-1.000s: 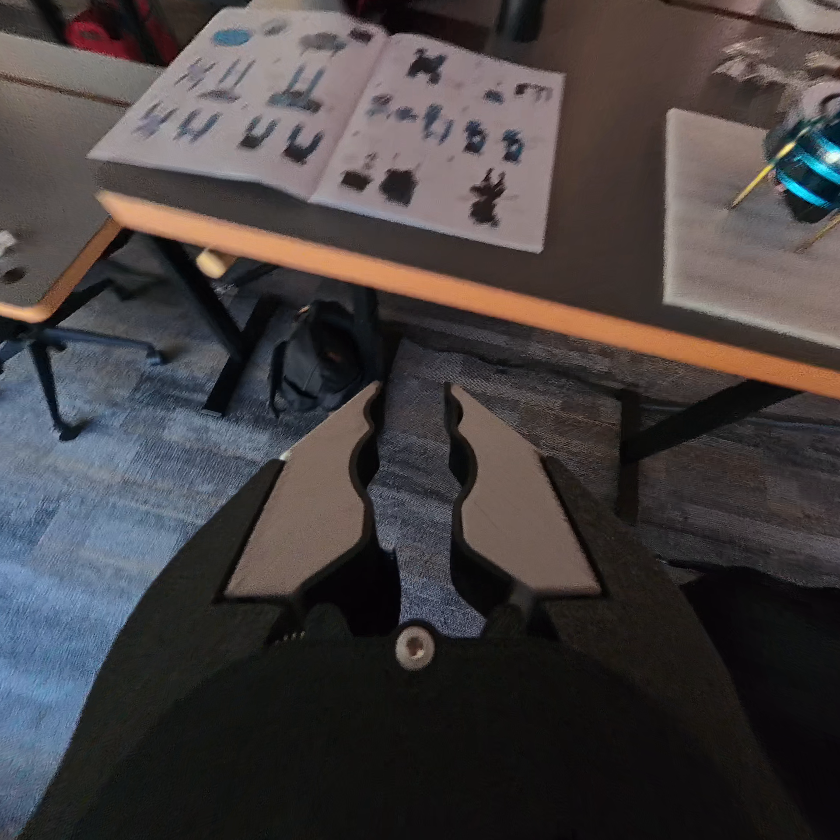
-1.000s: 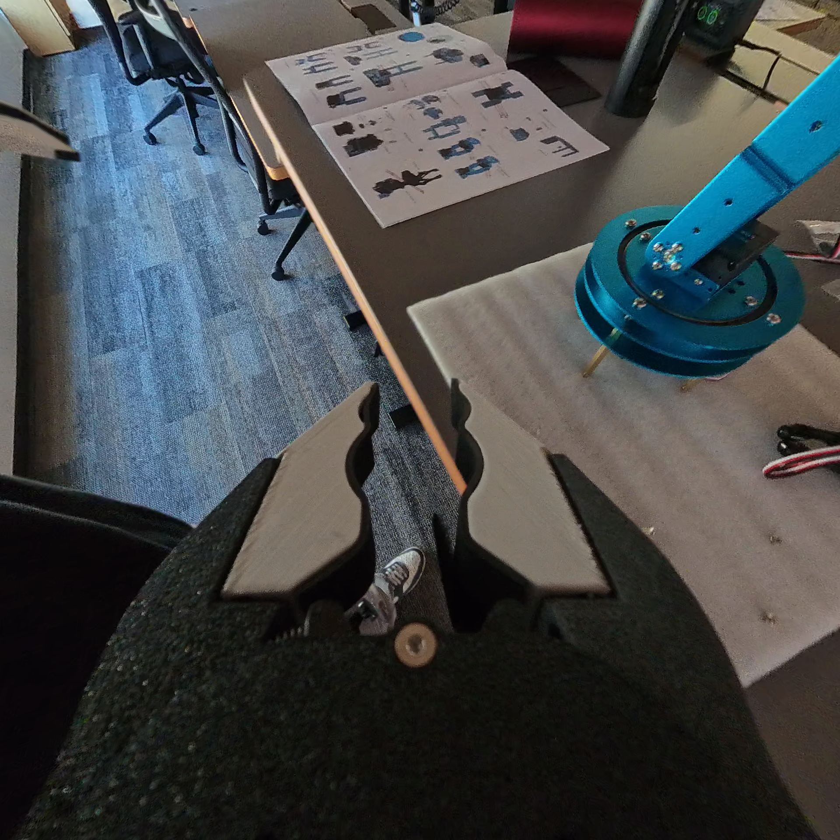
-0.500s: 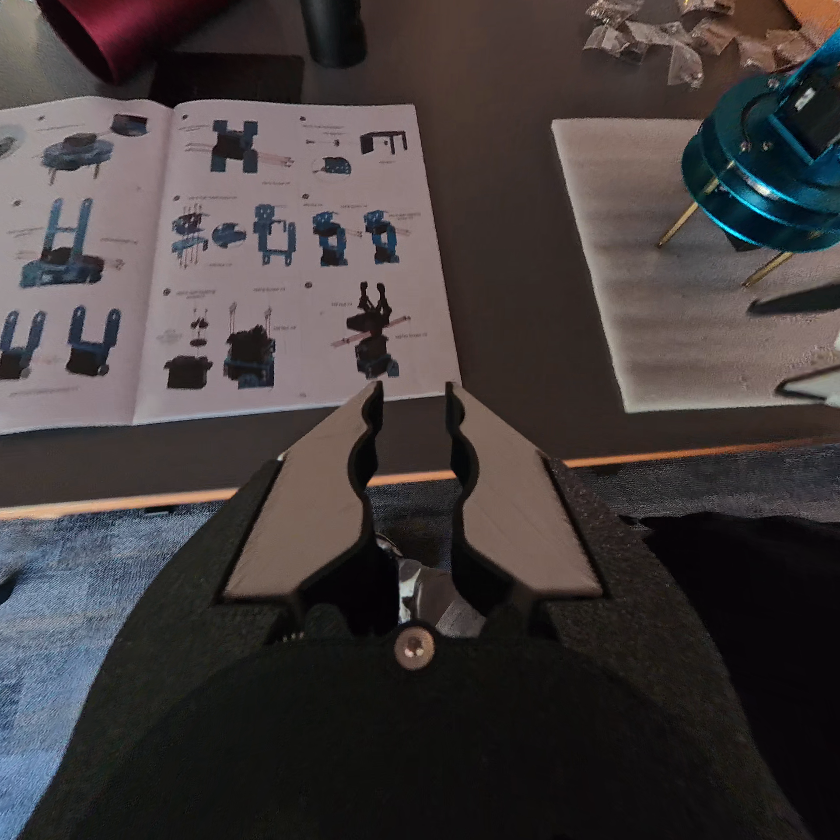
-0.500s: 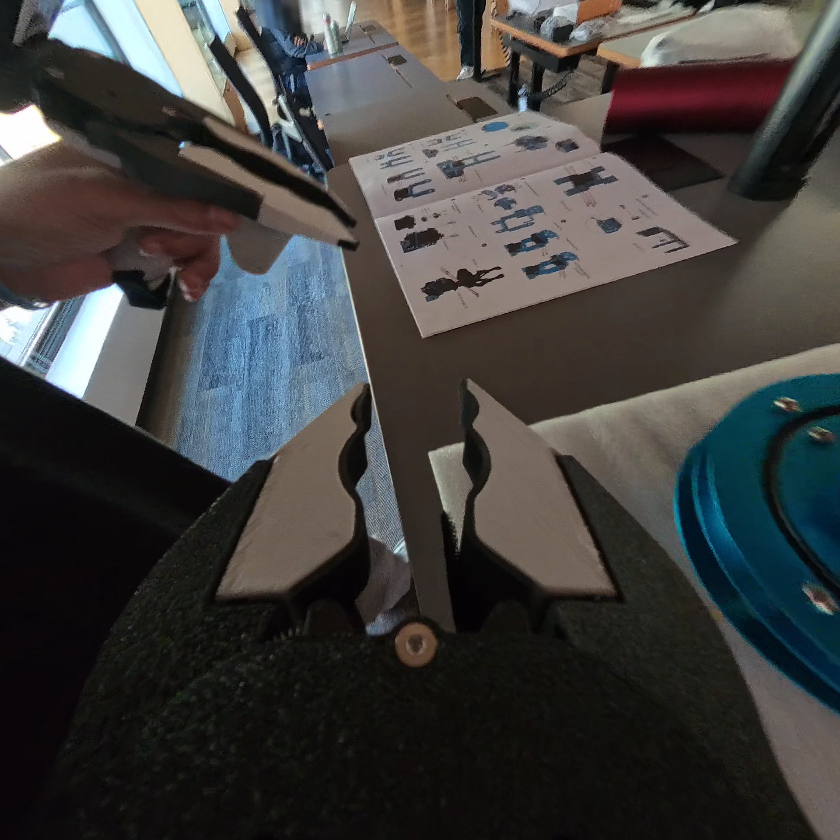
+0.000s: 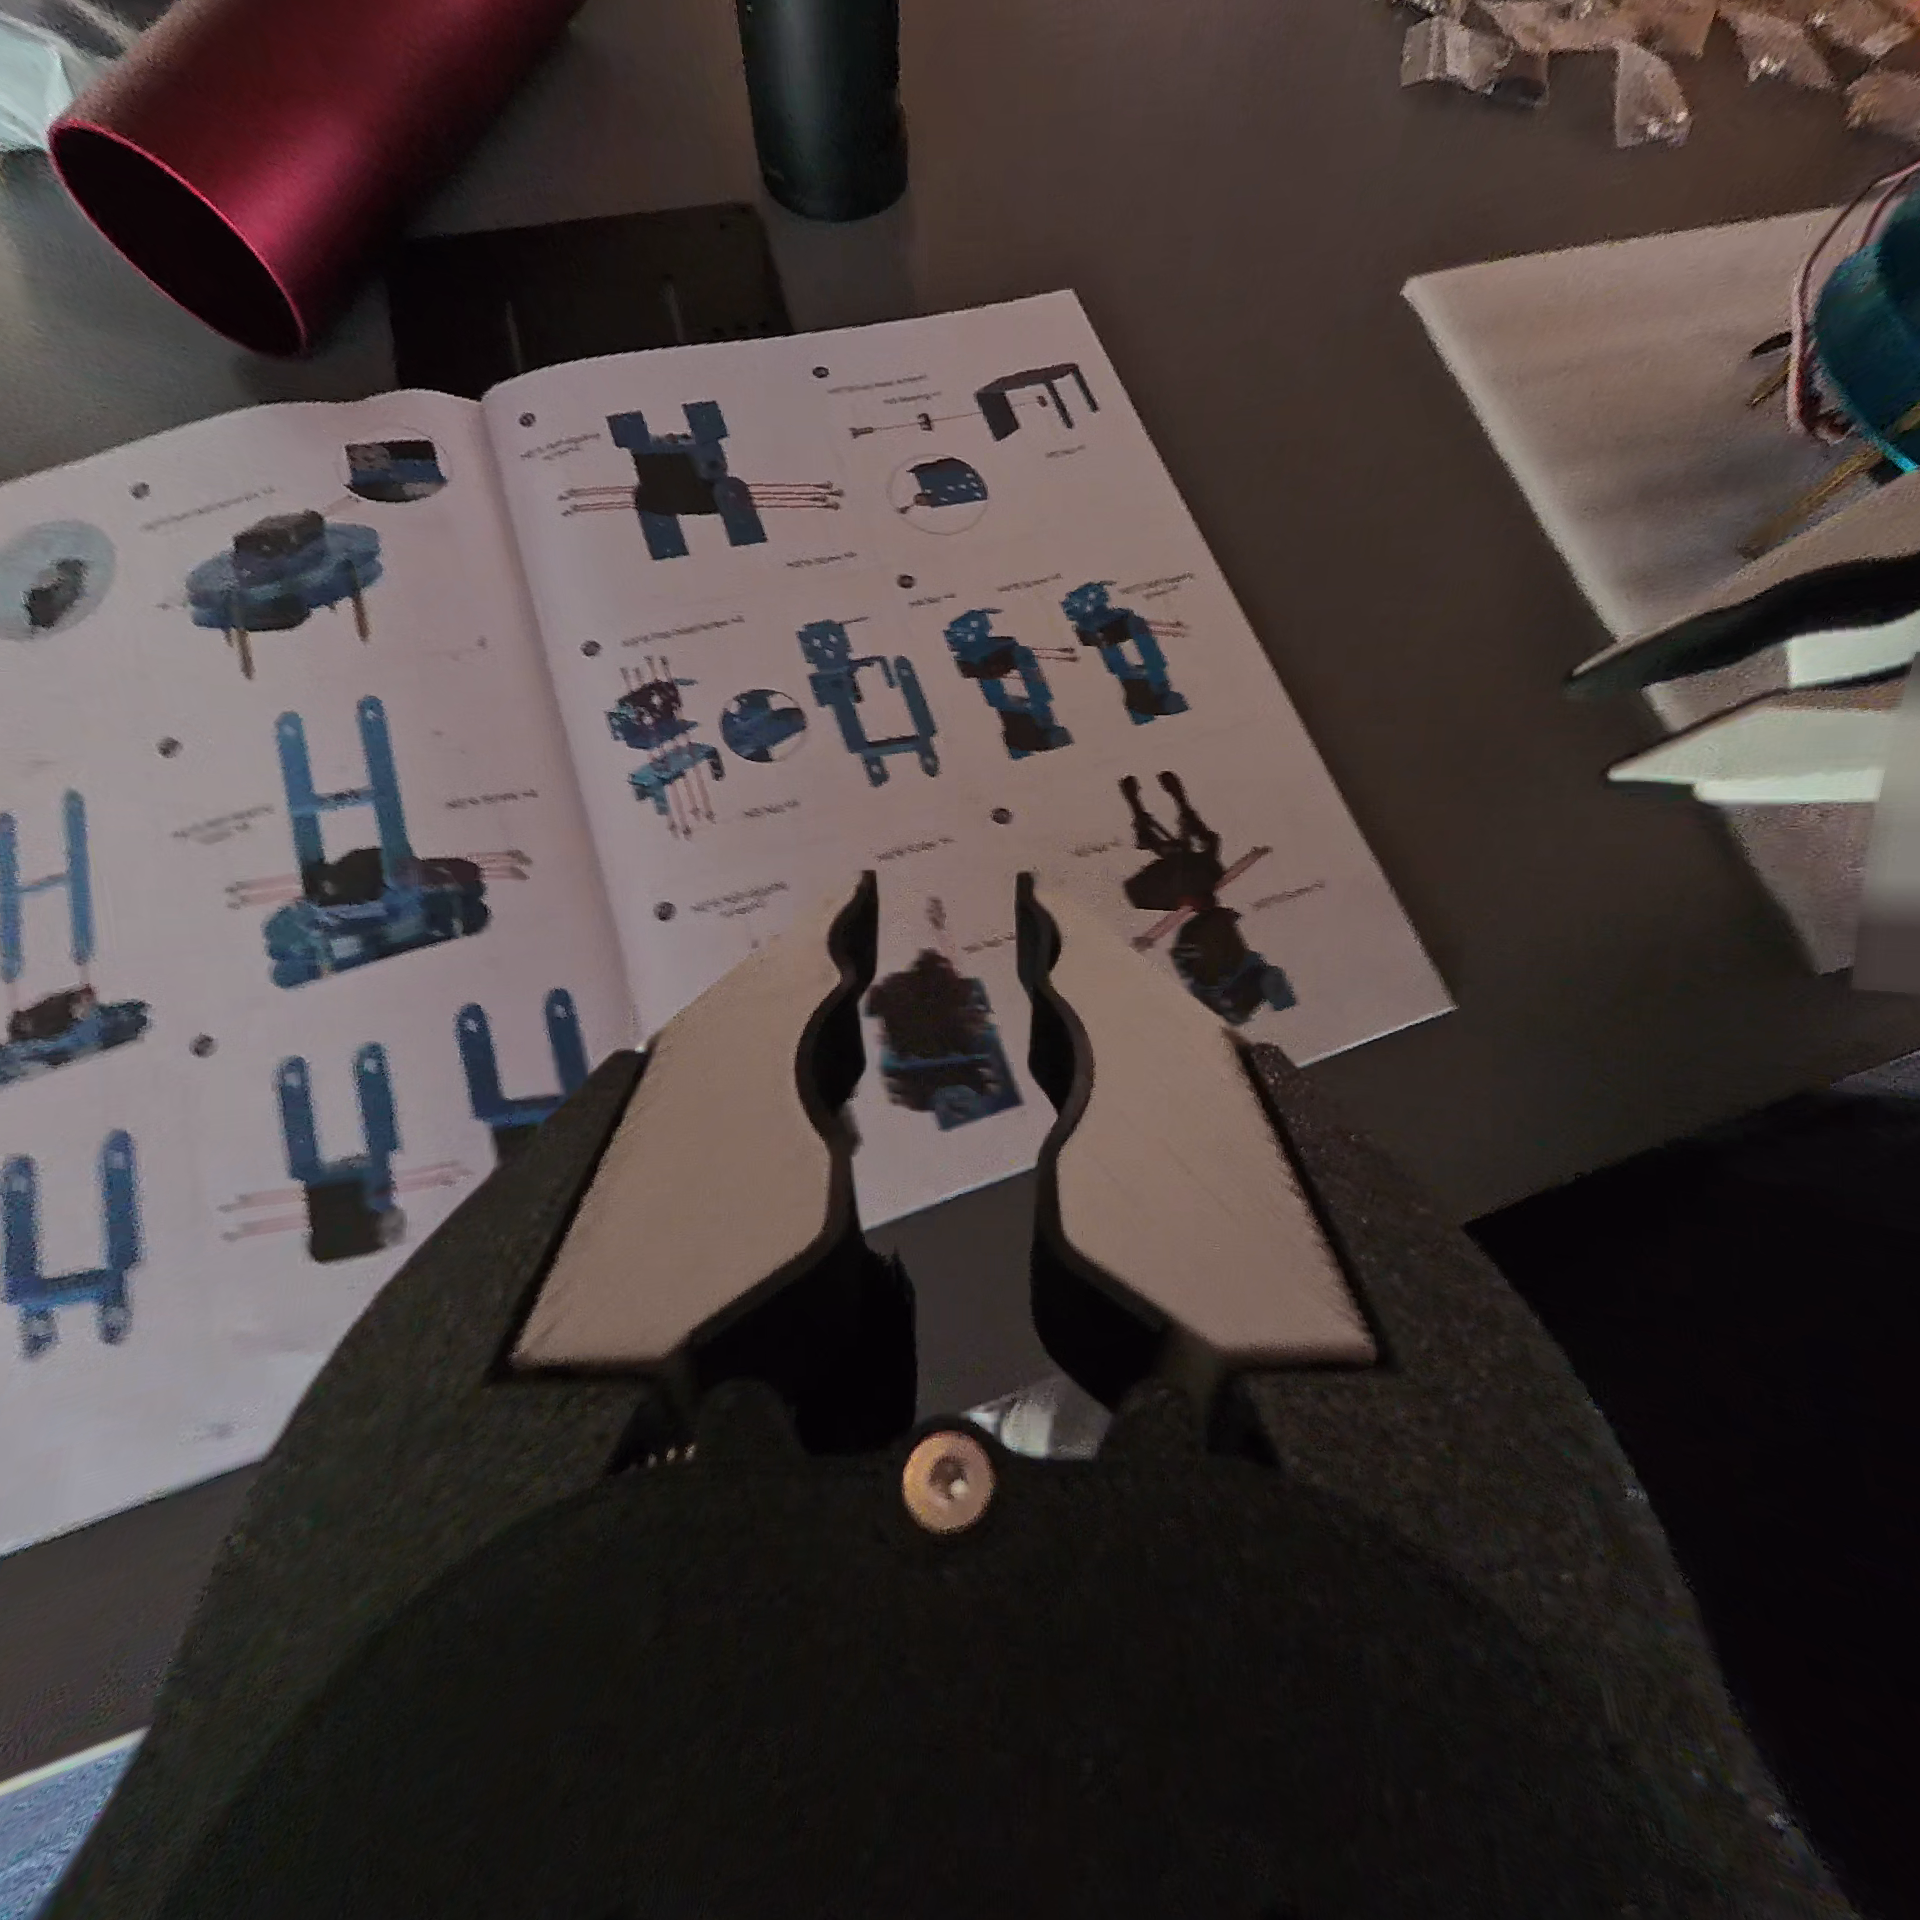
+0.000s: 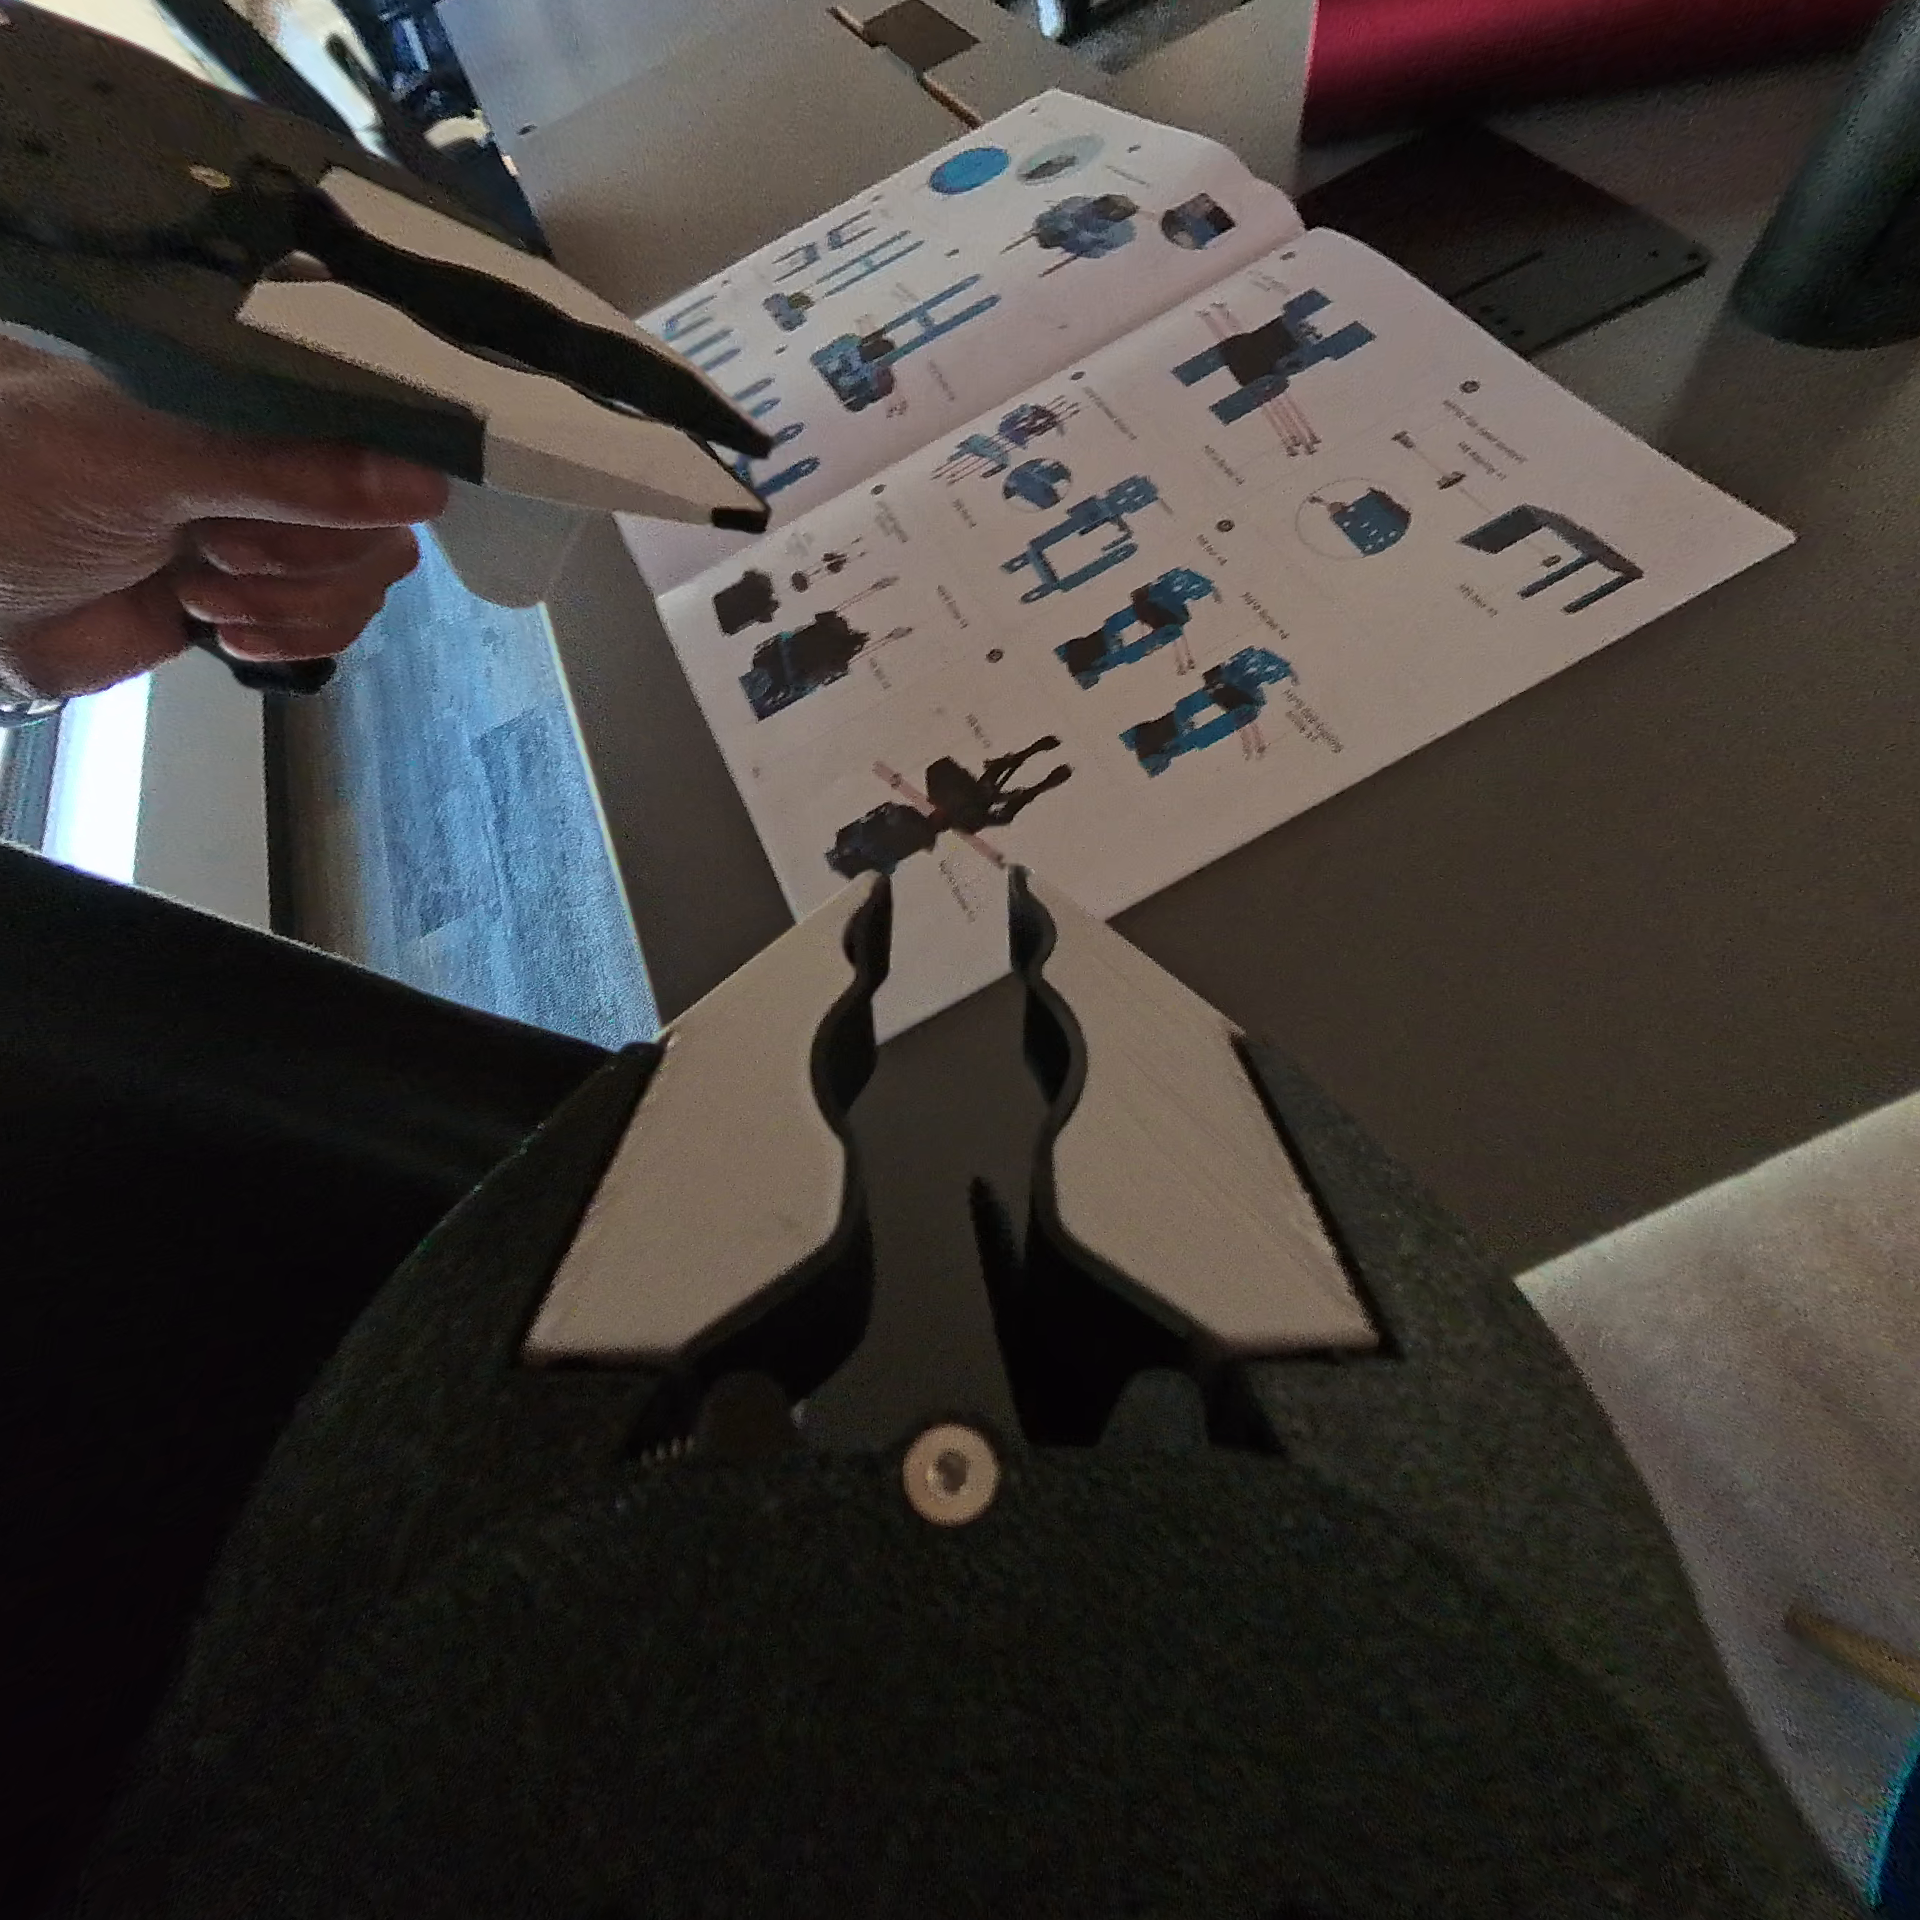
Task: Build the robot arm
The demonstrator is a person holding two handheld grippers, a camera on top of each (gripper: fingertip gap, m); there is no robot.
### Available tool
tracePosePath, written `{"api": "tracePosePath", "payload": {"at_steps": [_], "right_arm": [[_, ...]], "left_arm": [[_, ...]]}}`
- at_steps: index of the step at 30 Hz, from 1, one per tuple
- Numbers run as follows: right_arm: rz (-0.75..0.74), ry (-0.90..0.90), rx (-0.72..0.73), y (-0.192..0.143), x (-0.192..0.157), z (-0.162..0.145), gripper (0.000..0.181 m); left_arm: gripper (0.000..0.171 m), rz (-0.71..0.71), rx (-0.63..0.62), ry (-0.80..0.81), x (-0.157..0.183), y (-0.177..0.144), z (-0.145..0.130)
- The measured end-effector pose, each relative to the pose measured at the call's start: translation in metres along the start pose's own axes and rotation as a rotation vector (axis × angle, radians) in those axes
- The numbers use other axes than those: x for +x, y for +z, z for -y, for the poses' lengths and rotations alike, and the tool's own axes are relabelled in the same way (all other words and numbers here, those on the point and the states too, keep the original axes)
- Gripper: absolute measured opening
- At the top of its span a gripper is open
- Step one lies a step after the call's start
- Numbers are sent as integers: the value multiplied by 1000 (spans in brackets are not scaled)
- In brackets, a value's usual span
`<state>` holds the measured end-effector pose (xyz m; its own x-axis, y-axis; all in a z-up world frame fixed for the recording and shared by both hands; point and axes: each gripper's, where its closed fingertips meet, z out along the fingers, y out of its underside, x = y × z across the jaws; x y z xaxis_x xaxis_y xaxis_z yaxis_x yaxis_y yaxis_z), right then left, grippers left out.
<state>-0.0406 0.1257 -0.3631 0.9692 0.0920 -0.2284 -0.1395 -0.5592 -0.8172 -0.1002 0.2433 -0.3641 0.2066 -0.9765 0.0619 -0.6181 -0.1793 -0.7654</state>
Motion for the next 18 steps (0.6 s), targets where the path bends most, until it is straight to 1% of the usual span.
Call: {"api": "tracePosePath", "payload": {"at_steps": [3,5,10,14,18], "right_arm": [[-42,25,8,8,7,9,19],[-70,39,8,10,11,11,18],[-146,89,17,1,26,5,17],[-192,134,44,-26,37,-10,15],[-266,157,54,-73,55,-38,17]], "left_arm": [[25,-8,-9,50,-18,5,5],[25,-28,-8,66,-23,11,9],[25,-115,-15,69,-16,33,20],[25,-153,-21,105,1,55,35],[25,-211,-8,129,35,78,60]]}}
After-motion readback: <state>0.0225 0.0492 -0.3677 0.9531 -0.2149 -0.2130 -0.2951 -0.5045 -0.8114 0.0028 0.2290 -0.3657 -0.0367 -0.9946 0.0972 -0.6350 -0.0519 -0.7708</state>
